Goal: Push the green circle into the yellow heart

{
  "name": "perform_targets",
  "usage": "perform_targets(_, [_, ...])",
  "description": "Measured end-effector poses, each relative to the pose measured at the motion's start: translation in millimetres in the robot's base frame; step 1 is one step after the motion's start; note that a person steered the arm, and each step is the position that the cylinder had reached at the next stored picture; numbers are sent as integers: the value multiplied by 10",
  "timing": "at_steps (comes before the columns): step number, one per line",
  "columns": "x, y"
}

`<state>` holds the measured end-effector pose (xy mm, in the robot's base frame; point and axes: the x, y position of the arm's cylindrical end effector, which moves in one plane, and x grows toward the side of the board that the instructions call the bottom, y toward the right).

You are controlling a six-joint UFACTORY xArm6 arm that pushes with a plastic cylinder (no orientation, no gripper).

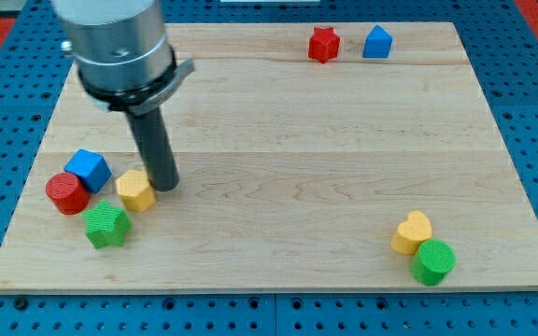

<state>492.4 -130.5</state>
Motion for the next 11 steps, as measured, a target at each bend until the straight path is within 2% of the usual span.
perform_targets(1, [35,208])
perform_targets(2, [-150,1377])
perform_targets(3, [-145,2703])
perform_targets(4, [-35,3780])
perform_targets(5, [934,4015])
perform_targets(6, [1261,3975])
perform_targets(7, [1257,3893])
perform_targets(9, [1253,2977])
perform_targets(10, [929,2554])
perform_targets(11, [778,1961])
